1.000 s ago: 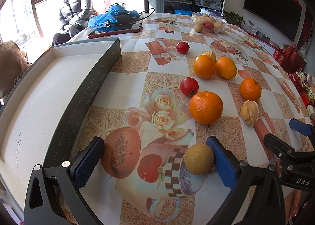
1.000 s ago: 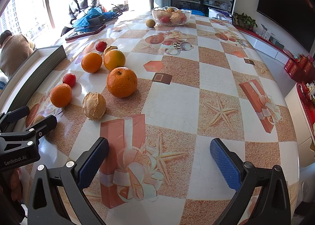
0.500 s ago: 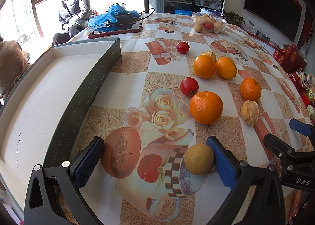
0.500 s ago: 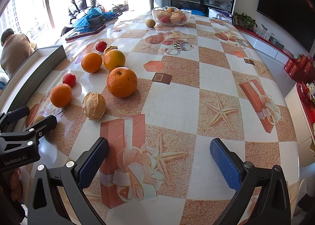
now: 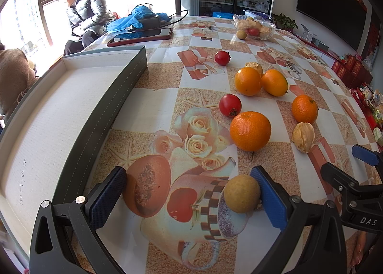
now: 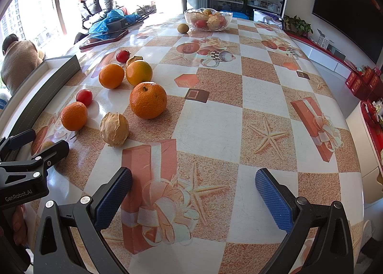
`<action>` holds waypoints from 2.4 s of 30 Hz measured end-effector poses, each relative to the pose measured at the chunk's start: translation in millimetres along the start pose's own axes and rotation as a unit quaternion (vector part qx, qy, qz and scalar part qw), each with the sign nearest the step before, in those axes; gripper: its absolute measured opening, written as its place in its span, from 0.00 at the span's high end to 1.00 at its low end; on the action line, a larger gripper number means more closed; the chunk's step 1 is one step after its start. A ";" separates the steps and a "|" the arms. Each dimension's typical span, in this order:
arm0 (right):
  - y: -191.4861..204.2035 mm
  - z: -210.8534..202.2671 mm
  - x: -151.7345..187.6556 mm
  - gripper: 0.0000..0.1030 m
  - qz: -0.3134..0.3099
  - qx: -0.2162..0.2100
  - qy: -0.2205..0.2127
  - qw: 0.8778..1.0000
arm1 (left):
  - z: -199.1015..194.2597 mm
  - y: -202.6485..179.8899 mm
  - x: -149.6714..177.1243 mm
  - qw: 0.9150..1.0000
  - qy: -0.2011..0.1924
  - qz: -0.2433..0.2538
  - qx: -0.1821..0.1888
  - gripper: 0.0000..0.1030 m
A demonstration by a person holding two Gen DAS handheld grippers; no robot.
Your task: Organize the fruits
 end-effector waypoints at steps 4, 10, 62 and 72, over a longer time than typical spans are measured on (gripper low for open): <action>0.2 0.1 -0.1 0.00 0.000 0.000 0.000 1.000 | -0.1 0.0 0.2 1.000 0.000 0.000 0.000 0.01; 0.3 0.2 0.1 0.00 0.000 0.000 0.000 1.000 | 0.0 0.0 0.1 1.000 0.000 0.000 0.000 0.01; 48.8 -5.9 -35.6 0.78 -0.012 -0.110 0.061 0.992 | -10.4 -42.7 -2.2 0.993 0.053 0.040 0.099 0.73; 27.4 -31.1 -45.6 0.78 0.017 -0.164 0.081 0.983 | -88.7 -12.9 -38.1 0.995 0.002 0.028 0.093 0.73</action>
Point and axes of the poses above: each gripper's, at about its wrist camera, not at the fingertips, and z roughly the way its jaws point, y to its left, x to its underside, the point moved 4 cm from there along z, roughly the way its jaws point, and after that the axes turned 14 degrees about x, right-handed, at the moved point
